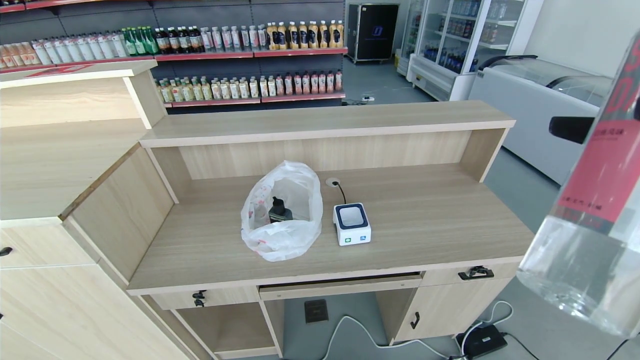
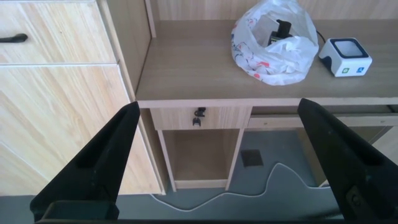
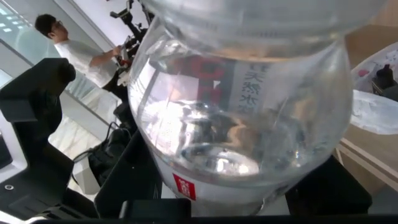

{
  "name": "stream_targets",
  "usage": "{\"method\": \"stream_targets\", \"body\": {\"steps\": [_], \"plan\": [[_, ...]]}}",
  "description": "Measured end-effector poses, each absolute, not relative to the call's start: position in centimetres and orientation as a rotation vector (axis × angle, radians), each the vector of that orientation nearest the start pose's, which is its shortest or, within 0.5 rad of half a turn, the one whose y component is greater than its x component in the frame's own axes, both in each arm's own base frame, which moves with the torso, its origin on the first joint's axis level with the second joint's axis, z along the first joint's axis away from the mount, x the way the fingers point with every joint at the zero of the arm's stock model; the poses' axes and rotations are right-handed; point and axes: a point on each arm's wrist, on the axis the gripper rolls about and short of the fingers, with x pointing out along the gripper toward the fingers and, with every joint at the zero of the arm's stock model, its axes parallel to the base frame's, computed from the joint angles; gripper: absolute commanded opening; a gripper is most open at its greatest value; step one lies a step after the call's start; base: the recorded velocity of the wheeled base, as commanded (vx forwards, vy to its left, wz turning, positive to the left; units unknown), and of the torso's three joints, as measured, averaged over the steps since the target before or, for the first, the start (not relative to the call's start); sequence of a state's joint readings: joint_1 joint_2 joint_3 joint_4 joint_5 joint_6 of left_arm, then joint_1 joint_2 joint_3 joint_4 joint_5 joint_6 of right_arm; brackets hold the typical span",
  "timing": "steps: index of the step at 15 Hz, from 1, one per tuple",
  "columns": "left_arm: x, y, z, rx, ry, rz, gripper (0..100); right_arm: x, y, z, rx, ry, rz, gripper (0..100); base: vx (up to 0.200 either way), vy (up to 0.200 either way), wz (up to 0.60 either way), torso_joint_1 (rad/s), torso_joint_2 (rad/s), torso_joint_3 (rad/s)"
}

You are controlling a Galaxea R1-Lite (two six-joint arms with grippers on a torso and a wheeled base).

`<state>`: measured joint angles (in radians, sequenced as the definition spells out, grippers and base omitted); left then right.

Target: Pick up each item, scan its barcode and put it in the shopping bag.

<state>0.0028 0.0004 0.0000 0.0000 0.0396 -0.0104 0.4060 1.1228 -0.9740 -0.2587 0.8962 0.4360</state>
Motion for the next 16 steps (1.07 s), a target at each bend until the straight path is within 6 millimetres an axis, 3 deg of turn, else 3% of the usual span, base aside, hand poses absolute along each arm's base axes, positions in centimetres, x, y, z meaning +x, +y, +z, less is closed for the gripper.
{"method": "stream_targets", "body": {"steps": [5,8,11,16], "plan": [[-2.3,0.1,7.5,-0.010,0.000,0.042,100,13.1,7.5,32.9,0.335,0.159,1.302,0,0.000,0.000,0.00,0.000,0.00,0.000],[-2.3,0.1,7.5,-0.010,0.000,0.042,100,13.8,7.2,31.6,0.150,0.049,1.231,0,0.000,0.000,0.00,0.000,0.00,0.000],[-2.3,0.1,7.5,-0.010,0.000,0.042,100,15.9,6.1,28.4,-0.131,-0.035,0.962,0,0.000,0.000,0.00,0.000,0.00,0.000],[-2.3,0.1,7.5,-0.010,0.000,0.042,100,20.5,1.4,23.5,-0.270,-0.056,0.524,0,0.000,0.000,0.00,0.000,0.00,0.000]]}}
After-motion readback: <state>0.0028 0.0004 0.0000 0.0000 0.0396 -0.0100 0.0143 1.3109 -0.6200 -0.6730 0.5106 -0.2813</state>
